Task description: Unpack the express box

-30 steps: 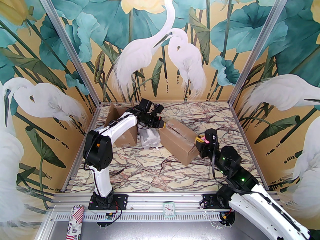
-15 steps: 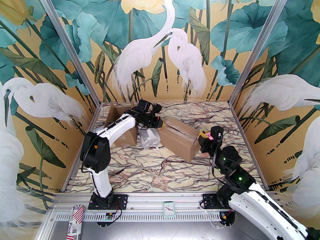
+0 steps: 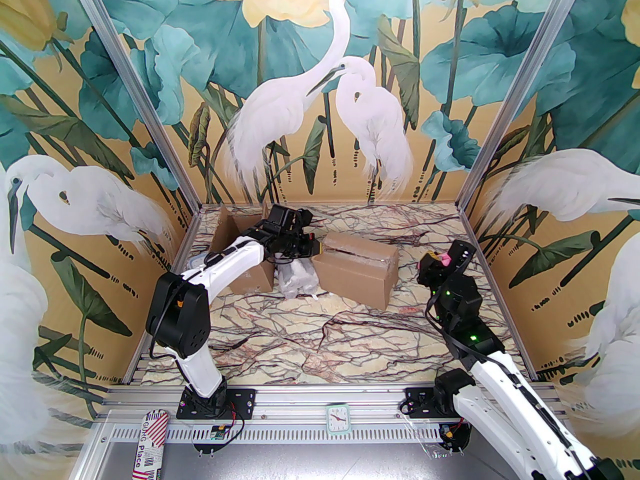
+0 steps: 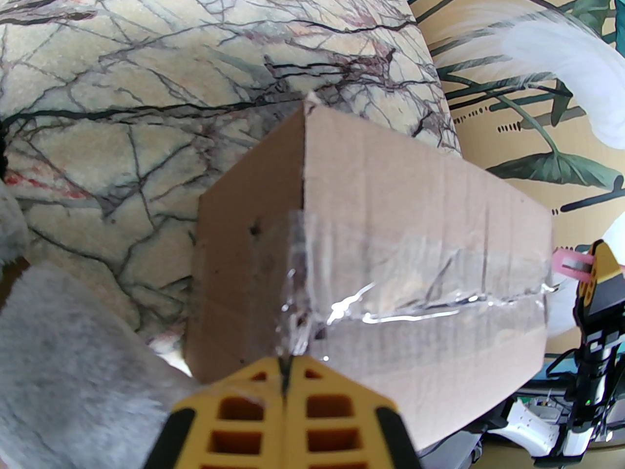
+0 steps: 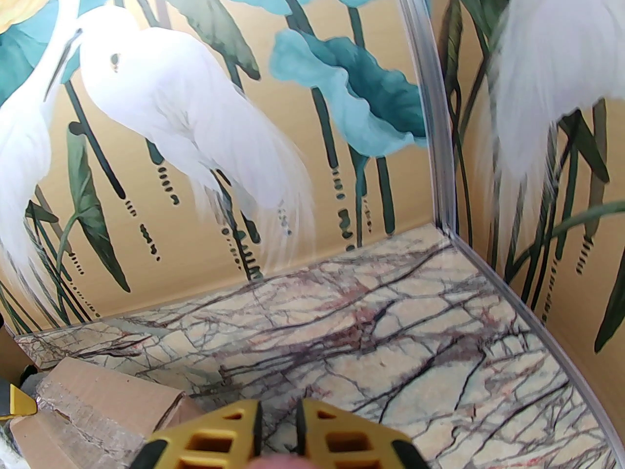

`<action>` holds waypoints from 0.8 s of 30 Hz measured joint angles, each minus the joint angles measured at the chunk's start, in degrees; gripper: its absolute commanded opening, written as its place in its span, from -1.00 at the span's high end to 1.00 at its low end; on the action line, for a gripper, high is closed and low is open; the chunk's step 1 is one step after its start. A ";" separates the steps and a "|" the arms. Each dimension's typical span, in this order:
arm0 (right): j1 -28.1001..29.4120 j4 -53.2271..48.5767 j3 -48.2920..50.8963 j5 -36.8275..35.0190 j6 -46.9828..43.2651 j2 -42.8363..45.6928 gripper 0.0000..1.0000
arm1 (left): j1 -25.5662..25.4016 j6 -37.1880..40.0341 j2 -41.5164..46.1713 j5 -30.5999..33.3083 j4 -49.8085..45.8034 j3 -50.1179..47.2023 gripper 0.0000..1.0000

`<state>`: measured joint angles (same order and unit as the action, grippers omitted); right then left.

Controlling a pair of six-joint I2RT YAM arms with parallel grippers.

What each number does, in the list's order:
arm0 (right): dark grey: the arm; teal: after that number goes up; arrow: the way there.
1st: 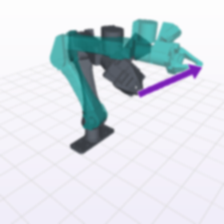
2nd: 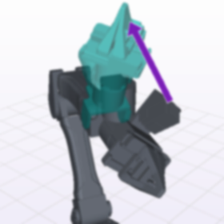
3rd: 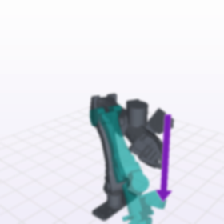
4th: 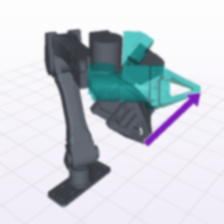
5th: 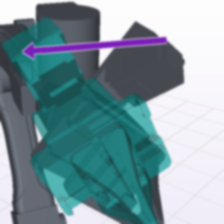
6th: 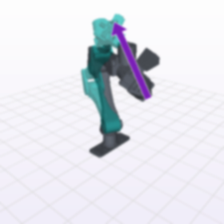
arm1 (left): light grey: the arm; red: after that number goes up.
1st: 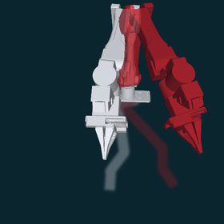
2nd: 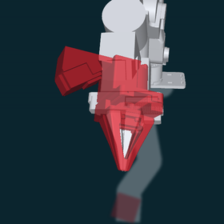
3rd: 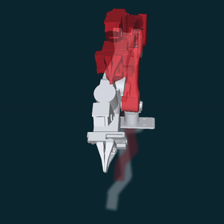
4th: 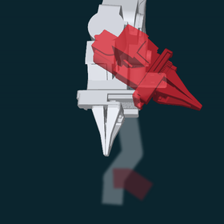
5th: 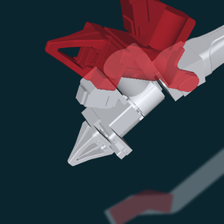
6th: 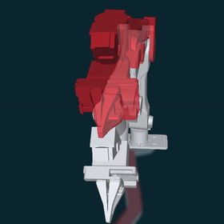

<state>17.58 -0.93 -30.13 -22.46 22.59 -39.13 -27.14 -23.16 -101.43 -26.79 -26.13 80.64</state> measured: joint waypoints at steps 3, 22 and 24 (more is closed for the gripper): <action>-0.90 -3.28 -0.37 0.07 1.49 -2.27 1.00 | -2.08 -3.76 0.26 1.03 1.44 -0.61 1.00; -7.54 -1.44 0.02 10.93 3.41 -9.81 1.00 | -7.02 -2.05 11.56 9.18 -2.86 -4.98 -0.99; -10.32 -3.08 -0.04 12.44 5.44 -8.20 1.00 | -7.02 2.95 12.24 9.77 -3.82 -3.65 -0.99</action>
<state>7.27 -4.01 -30.17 -10.02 28.03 -47.33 -34.15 -20.21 -89.19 -17.02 -29.95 76.99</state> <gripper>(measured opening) 0.183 0.988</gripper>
